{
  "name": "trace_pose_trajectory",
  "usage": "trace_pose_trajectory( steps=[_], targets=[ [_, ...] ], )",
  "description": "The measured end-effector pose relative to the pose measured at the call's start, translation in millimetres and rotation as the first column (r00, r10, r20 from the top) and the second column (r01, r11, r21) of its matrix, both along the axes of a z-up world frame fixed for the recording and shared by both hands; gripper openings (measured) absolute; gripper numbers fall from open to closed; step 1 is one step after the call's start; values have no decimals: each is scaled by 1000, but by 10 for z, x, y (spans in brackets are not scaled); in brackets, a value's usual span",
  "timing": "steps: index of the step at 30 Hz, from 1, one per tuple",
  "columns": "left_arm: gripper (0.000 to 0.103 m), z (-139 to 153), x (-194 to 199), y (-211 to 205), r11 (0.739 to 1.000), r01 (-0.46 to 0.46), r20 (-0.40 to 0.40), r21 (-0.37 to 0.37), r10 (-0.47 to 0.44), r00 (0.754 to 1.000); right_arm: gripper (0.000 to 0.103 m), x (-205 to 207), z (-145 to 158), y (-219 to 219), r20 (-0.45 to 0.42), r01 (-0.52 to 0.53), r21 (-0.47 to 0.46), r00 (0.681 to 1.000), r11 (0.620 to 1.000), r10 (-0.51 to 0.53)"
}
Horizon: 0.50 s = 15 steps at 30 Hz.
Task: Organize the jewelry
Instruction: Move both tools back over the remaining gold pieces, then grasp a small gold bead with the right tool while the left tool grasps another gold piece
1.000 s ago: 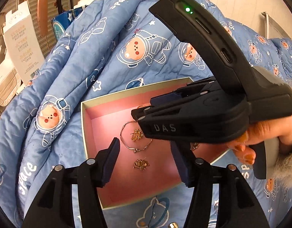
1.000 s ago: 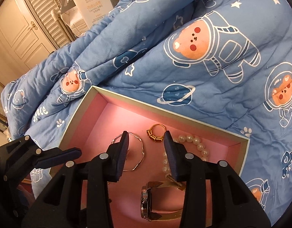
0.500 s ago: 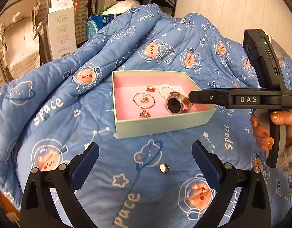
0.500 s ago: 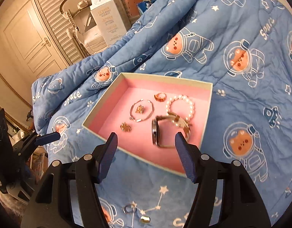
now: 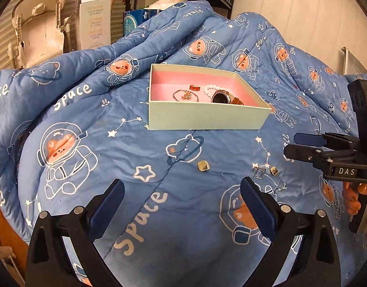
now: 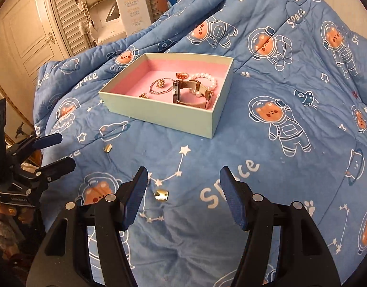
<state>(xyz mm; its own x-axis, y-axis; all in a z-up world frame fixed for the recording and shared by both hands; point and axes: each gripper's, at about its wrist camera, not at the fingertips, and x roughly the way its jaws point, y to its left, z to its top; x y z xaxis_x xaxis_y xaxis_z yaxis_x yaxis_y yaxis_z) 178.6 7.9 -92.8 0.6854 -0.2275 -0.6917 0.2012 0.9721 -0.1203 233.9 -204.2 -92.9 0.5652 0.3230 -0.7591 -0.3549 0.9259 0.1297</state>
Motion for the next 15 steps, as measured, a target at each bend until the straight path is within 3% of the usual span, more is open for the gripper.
trace_pose_trajectory(
  steps=[6,9,15],
  targets=[
    [75,-137,6,-98,1000,4,-25,11,-4,1000,58,-189,-125,132,13,-17,-56,1000,998,18],
    [66,-192,51,-110,1000,-6,-46,-8,5,999,47,-215,-181,185,3,-27,-73,1000,997,27],
    [53,-211,171,-150,1000,1,-70,-30,-3,998,43,-178,-293,162,-50,9,-41,999,999,-11]
  ],
)
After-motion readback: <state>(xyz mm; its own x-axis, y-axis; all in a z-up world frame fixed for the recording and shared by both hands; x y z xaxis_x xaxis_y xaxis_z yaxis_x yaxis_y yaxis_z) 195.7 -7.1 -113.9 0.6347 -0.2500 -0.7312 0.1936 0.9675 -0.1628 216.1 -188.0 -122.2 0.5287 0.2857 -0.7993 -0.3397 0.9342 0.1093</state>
